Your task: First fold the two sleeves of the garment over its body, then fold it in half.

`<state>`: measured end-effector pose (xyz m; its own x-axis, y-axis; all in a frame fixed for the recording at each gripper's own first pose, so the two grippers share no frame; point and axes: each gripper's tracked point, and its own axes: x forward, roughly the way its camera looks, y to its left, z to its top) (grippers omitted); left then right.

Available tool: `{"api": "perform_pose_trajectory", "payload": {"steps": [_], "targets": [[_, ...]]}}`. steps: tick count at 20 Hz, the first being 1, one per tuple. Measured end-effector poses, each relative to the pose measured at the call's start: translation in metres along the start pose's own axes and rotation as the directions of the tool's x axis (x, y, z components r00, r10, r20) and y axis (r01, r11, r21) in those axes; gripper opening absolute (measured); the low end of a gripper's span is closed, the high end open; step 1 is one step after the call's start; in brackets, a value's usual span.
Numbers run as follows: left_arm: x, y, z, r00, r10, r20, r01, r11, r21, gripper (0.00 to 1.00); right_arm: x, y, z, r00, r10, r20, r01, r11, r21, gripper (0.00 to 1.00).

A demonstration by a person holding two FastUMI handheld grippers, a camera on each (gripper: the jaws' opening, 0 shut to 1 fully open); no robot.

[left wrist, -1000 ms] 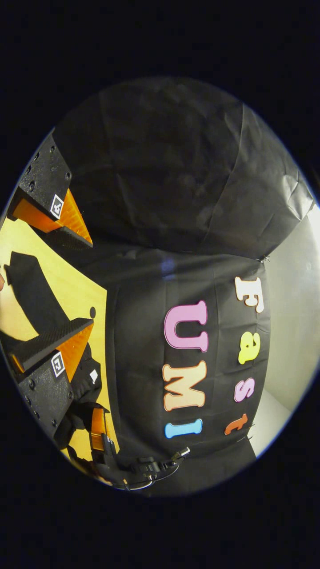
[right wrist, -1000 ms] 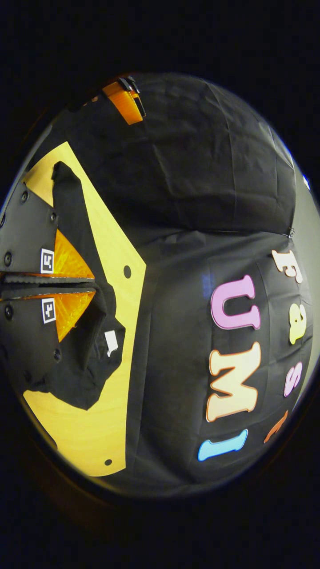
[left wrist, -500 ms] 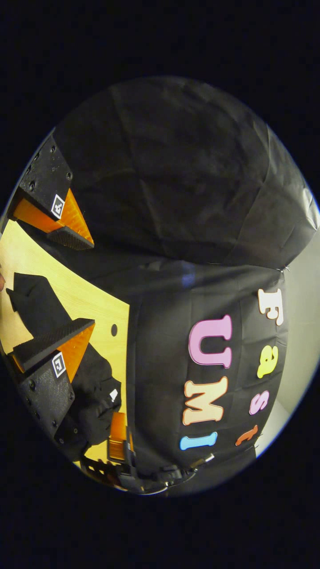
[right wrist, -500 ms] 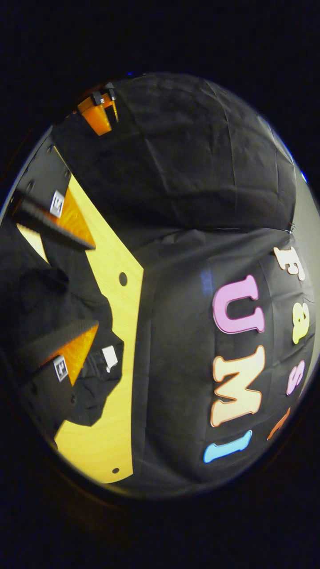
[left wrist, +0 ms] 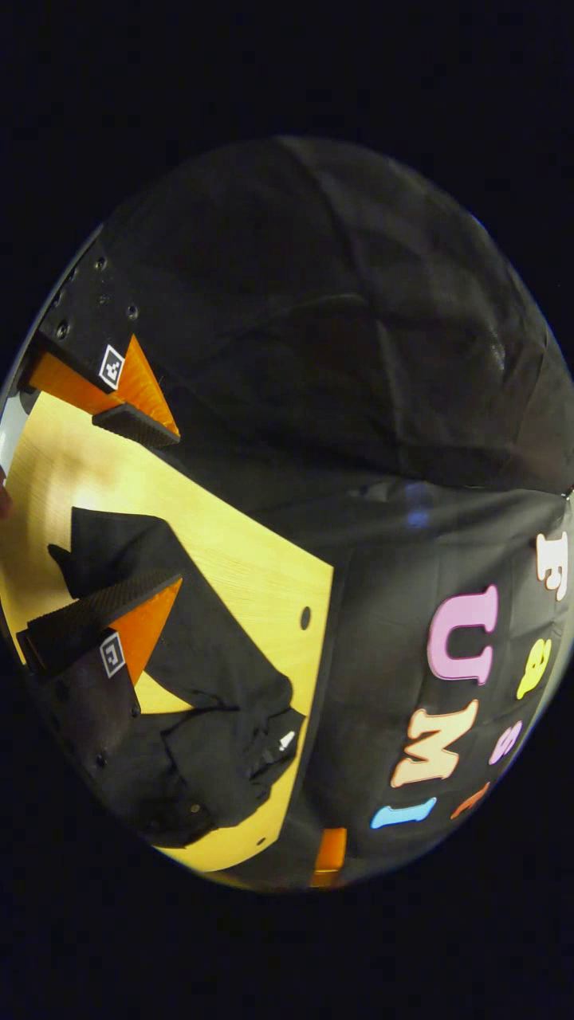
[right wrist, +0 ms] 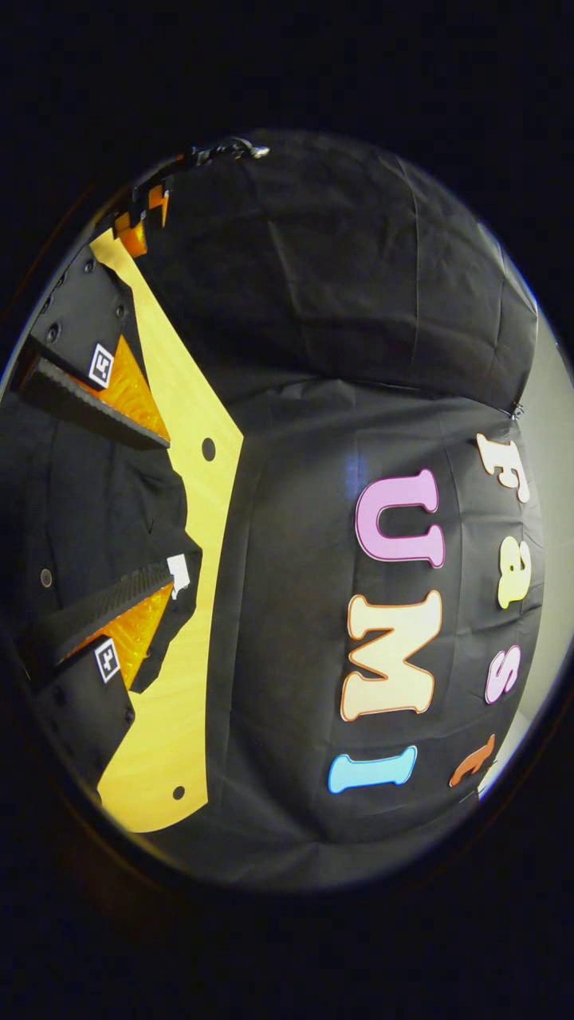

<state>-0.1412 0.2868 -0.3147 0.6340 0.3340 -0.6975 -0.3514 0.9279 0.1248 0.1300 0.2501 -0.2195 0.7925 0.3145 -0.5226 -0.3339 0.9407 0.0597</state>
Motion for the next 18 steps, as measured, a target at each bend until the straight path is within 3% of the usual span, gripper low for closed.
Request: {"api": "perform_pose_trajectory", "payload": {"steps": [3,8,10,11,13,14,18], "targets": [[0.012,-0.007,-0.034,0.996,-0.002,-0.087,0.002,1.0,-0.003,0.94,-0.007,-0.015,-0.007,1.0,-0.025,-0.018,0.025,1.0,0.004,0.98],[0.025,-0.018,-0.065,0.983,-0.02,-0.185,0.002,0.996,-0.093,0.93,-0.019,-0.038,-0.013,0.998,-0.061,-0.028,0.061,0.998,-0.01,0.98],[0.025,-0.028,-0.058,0.982,-0.063,-0.176,0.041,0.991,-0.129,0.81,-0.024,-0.047,-0.015,0.997,-0.066,-0.028,0.066,0.998,-0.011,0.98],[0.03,-0.037,-0.062,0.977,-0.091,-0.191,0.065,0.988,-0.137,0.61,-0.028,-0.052,-0.016,0.997,-0.069,-0.026,0.069,0.998,-0.007,0.95],[0.032,-0.036,-0.06,0.979,-0.053,-0.198,0.031,0.994,-0.108,0.22,-0.035,-0.063,-0.018,0.996,-0.08,-0.025,0.08,0.997,0.003,0.98],[0.033,-0.042,-0.058,0.977,-0.071,-0.202,0.052,0.994,-0.1,0.02,-0.039,-0.069,-0.021,0.996,-0.085,-0.026,0.085,0.996,0.012,0.98],[0.021,-0.061,-0.019,0.984,-0.121,-0.13,0.108,0.989,-0.099,0.0,-0.056,-0.089,-0.032,0.995,-0.092,-0.035,0.093,0.995,0.038,0.98]]}}
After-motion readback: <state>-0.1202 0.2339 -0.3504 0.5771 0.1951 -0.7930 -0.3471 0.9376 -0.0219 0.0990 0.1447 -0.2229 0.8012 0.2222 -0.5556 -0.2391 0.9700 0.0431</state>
